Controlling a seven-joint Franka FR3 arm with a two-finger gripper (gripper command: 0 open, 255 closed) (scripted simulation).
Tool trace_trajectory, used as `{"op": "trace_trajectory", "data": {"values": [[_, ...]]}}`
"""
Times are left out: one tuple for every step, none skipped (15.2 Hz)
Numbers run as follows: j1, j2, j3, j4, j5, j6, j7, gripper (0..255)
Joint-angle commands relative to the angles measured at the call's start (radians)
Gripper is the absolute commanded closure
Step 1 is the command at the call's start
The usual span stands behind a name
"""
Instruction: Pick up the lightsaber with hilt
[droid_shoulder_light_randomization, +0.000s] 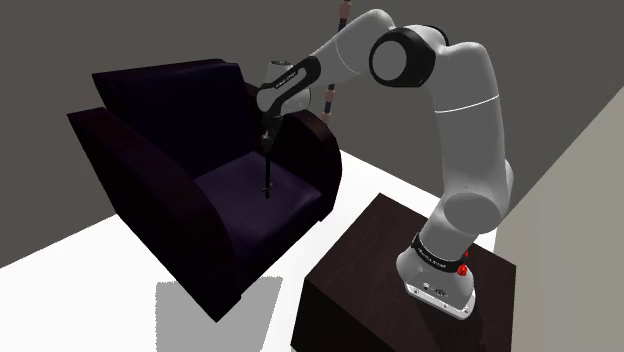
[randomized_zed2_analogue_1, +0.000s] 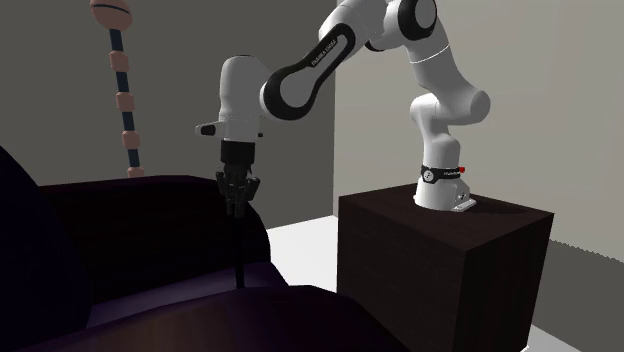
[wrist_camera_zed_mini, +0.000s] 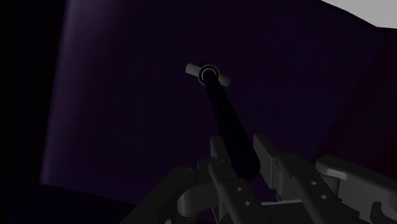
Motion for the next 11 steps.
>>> {"op": "trace_trajectory", "data": {"values": [[-0.001,0.004,0.000,0.003,0.000,0.000,0.000,255],[0.000,-0.005,-0.001,0.003,-0.001,-0.009,0.001,255],[0.000,-0.014,-0.002,0.004,-0.002,-0.018,0.002,255],[0.001,-0.022,-0.003,0.005,-0.003,-0.027,0.003,255],[0.001,-0.031,-0.003,0.006,-0.004,-0.037,0.004,255],[0.002,-0.039,-0.004,0.007,-0.005,-0.047,0.005,255],[0.002,-0.047,-0.005,0.009,-0.007,-0.056,0.006,255],[0.003,-0.055,-0.006,0.011,-0.008,-0.066,0.007,255],[0.003,-0.063,-0.006,0.013,-0.009,-0.076,0.008,255],[0.004,-0.071,-0.007,0.015,-0.010,-0.086,0.009,255],[0.004,-0.078,-0.008,0.017,-0.011,-0.096,0.010,255]]}}
